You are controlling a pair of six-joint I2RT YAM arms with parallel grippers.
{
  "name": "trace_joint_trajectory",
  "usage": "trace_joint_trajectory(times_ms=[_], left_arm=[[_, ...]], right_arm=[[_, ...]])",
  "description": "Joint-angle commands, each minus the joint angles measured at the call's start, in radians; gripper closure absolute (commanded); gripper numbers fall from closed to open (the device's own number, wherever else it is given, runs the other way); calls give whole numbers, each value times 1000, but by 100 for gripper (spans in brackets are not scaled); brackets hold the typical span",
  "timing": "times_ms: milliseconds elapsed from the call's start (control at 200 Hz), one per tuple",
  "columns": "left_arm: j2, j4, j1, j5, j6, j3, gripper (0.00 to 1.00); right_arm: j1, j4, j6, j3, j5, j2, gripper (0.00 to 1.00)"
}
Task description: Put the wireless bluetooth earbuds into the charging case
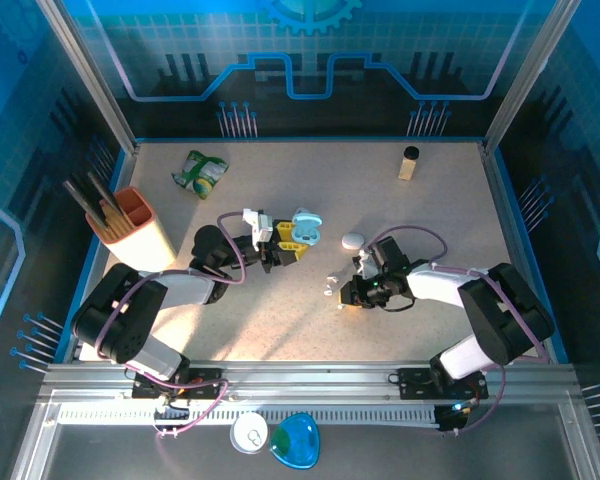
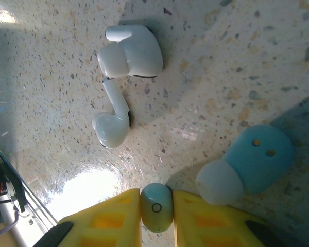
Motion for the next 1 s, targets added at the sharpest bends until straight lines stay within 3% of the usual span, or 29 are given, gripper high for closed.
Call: trace_joint_trajectory(times_ms=[0,110,250,420,575,785,990], left_arm=[[4,40,7,16,4,-1,68],[11,33,8,3,25,-4,68],[25,21,9,-9,39,-1,68],[35,-19,8,-12,67,18,68],[34,-51,9,-13,86,25,68],[19,-77,9,-16,102,19,68],[-5,-137,4,-24,142,16,68]], right_arm=[[12,-14,6,0,24,20,79],[25,-90,-5,28,106,-41,78],[68,-262,-20,83,296,-166,82],[77,-506,24,154,610,-275,83],[79,-695,111,220,910,-268,86],[76,-807,199,285,1038,-174,89],[73,-795,221,291,1039,-149,88]])
